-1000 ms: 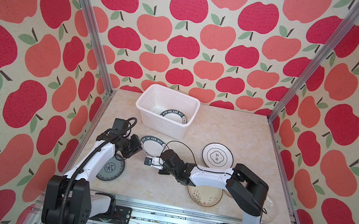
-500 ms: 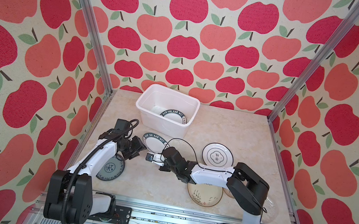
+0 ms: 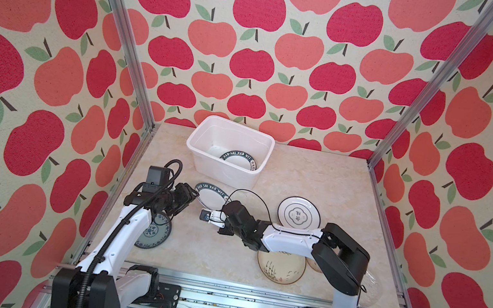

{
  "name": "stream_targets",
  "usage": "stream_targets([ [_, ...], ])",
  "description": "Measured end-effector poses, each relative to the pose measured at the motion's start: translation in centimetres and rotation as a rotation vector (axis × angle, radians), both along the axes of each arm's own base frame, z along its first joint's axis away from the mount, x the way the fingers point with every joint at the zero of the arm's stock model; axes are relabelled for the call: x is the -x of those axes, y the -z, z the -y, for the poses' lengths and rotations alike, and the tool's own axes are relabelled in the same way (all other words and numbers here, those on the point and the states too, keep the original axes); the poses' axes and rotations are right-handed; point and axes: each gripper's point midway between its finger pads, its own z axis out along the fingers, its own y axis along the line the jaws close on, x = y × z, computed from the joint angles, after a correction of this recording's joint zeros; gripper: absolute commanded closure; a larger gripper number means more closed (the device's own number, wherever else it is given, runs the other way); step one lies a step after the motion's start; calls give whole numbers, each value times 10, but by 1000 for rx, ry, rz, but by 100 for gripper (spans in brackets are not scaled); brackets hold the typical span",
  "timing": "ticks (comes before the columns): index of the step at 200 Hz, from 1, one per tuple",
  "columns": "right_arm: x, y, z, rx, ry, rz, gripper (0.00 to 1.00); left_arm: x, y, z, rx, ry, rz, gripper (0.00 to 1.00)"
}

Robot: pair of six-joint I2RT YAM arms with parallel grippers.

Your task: Place the plates into the plastic bin on the countertop

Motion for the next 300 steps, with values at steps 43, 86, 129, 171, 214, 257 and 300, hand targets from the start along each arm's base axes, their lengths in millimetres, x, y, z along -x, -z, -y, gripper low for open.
stream_targets([
  [43, 1, 0, -1, -1, -6, -3, 100, -9, 28, 2, 0, 4, -93, 47],
  [86, 1, 1, 0, 10, -15, 5, 100, -21, 31, 9, 3, 31, -111, 73],
  [129, 2, 2, 0, 20, -19, 13, 100, -26, 30, 13, -9, 51, -123, 91],
  [171, 11, 6, 0, 59, -51, 30, 100, -15, 45, 6, -38, 21, -212, 100],
  [214, 12, 0, 0, 50, -52, 32, 69, -9, 44, 6, -63, 38, -234, 100],
  [257, 10, -30, 9, 15, -44, 67, 17, -4, 36, 4, -79, 56, -229, 100],
  [300, 14, -65, 35, -17, -35, 67, 12, 0, 17, -6, -82, 35, -207, 100],
])
